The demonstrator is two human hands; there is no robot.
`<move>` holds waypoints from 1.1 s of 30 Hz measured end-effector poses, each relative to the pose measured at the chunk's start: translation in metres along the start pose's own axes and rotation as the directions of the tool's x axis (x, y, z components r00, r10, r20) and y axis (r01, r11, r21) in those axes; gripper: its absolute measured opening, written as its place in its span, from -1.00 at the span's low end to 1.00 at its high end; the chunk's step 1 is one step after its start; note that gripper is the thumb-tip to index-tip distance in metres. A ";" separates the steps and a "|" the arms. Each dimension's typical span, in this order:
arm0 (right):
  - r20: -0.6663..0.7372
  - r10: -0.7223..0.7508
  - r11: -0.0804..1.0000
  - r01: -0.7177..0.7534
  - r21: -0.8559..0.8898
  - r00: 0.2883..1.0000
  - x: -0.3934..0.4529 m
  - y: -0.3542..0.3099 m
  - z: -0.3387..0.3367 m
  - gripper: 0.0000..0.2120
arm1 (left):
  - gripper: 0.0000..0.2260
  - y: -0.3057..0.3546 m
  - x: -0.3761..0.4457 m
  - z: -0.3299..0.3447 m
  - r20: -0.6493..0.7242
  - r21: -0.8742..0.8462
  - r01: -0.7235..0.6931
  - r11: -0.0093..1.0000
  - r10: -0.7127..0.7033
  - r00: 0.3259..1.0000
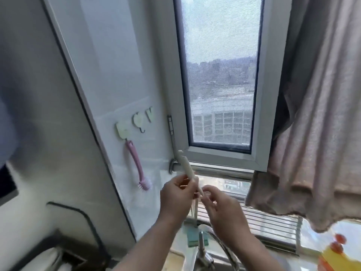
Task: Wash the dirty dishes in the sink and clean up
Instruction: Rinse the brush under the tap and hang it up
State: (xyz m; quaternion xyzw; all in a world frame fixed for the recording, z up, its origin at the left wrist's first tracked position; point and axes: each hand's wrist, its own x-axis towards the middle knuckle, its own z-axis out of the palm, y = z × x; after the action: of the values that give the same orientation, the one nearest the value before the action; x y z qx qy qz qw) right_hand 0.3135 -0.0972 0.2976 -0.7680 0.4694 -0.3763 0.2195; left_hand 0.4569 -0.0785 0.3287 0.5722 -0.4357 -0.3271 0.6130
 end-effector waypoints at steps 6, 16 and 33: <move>0.068 0.018 1.000 -0.017 -0.006 0.998 0.089 -0.066 0.038 -0.76 | -0.85 0.021 0.075 -0.049 -0.159 -0.400 0.042 0.915 -0.115 0.981; 0.189 0.066 0.998 -0.068 0.006 0.980 0.150 -0.082 0.065 -0.75 | -0.81 0.007 0.122 -0.060 -0.162 -0.526 0.115 0.843 -0.232 0.959; 0.165 0.224 0.957 -0.248 0.147 0.961 0.096 0.008 0.069 -0.74 | -0.76 -0.146 0.028 -0.033 0.160 -0.032 0.488 0.872 -0.478 0.864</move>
State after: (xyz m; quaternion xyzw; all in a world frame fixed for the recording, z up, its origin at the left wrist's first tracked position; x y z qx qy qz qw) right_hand 0.3894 -0.1870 0.2848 -0.7109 0.5074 -0.3277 0.3602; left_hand 0.5125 -0.1096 0.1903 0.6153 -0.3105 -0.5266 0.4977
